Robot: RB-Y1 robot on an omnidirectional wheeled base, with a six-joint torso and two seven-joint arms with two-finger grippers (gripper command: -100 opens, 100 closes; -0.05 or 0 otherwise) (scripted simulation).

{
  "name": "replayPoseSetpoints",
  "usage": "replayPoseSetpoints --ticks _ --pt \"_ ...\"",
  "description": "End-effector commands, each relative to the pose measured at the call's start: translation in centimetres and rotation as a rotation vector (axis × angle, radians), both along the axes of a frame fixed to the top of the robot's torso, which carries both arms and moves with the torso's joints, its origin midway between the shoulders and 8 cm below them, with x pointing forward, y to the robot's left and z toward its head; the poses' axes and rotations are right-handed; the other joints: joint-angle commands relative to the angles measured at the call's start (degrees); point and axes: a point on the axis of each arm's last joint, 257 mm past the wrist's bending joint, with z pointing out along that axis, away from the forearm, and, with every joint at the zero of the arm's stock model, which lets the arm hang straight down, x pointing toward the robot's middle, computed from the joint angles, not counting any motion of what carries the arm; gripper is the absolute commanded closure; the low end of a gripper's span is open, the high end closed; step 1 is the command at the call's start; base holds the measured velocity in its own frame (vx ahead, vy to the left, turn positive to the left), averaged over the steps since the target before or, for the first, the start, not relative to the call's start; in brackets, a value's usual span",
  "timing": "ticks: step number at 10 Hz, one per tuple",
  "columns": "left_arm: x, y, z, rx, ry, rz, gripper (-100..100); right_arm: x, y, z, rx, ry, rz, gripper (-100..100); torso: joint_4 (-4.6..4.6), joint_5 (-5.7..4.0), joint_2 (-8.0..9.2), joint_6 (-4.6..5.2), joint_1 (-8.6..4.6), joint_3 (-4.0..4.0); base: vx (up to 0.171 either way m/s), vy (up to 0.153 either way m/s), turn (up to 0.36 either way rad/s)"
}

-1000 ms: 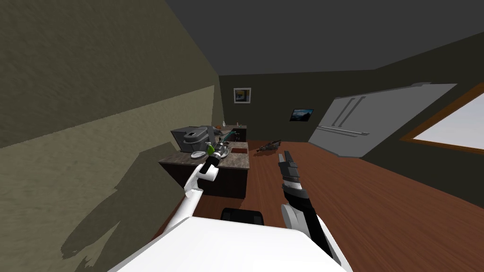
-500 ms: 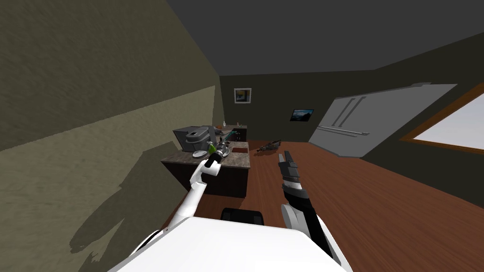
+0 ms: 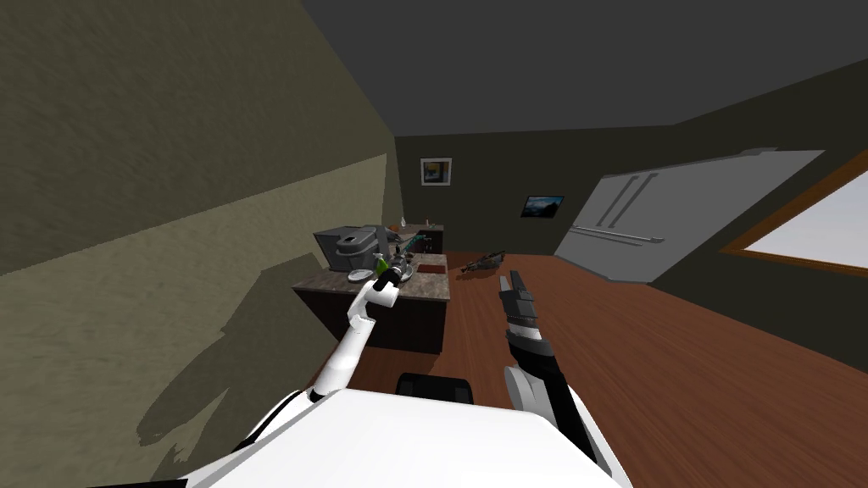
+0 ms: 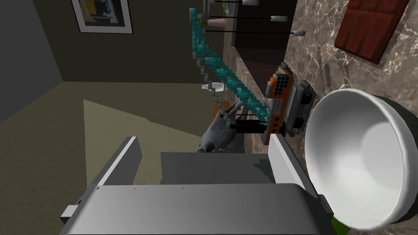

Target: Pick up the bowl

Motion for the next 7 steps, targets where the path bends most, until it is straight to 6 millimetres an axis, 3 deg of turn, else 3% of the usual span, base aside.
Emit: replayPoseSetpoints --ticks 1,5,7 --pt "0.4 0.1 -1.1 -0.001 0.048 0.014 -100 0.0 0.0 0.0 0.0 0.0 0.0 0 0.0 0.0 0.0 0.0 0.0 0.0 -0.018 0.015 0.007" --pt "2.2 0.3 -2.6 -0.006 0.145 0.042 -100 0.0 0.0 0.0 0.0 0.0 0.0 0 -0.01 -0.01 -0.01 -0.01 -0.04 -0.01 -0.014 0.009 0.015" --pt "2.0 0.6 -3.3 -0.005 0.177 0.052 -100 0.0 0.0 0.0 0.0 0.0 0.0 0 -0.01 0.0 -0.01 -0.01 -0.02 -0.01 -0.007 0.006 0.004"
